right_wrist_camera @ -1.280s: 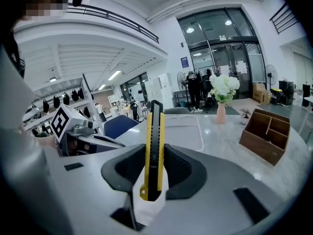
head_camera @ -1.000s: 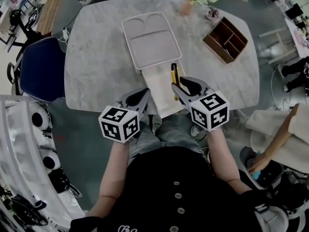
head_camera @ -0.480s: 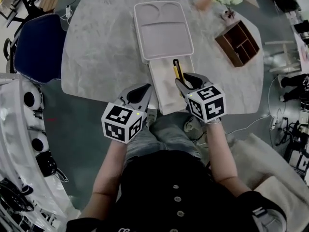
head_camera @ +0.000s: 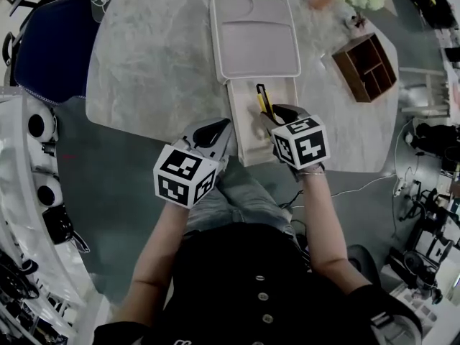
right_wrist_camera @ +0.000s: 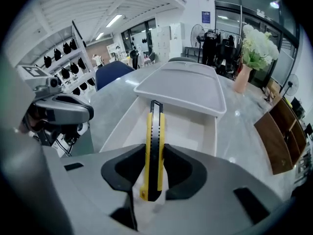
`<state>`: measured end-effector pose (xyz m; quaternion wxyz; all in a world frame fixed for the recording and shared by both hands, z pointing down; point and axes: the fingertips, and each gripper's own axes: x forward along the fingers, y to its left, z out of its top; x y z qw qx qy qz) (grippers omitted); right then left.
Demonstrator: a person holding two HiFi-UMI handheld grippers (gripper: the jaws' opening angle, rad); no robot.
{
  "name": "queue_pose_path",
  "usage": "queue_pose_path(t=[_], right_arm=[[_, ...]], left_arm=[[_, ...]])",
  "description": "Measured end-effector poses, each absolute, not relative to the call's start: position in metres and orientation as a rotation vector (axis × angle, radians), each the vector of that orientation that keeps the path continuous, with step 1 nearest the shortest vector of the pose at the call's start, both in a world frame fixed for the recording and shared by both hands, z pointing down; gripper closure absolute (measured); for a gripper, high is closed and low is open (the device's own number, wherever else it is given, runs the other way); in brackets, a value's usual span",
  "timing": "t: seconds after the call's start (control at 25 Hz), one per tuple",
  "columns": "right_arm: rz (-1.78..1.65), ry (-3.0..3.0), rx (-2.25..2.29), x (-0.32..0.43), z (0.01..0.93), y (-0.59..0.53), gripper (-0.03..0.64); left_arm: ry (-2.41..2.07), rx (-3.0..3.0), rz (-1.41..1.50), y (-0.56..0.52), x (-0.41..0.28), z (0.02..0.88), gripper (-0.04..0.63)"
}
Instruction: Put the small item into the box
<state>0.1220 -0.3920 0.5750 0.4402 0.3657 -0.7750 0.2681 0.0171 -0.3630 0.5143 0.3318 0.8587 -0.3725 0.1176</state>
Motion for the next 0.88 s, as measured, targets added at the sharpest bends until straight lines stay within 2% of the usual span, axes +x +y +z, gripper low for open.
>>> queue_pose_path(t=[0.88], right_arm=[[0.676, -1.791, 0.792, 0.111, 0.614, -0.386, 0.491]], left_arm=[[-0.966, 2.156, 0.248, -0.359, 0.017, 0.533, 0.577]])
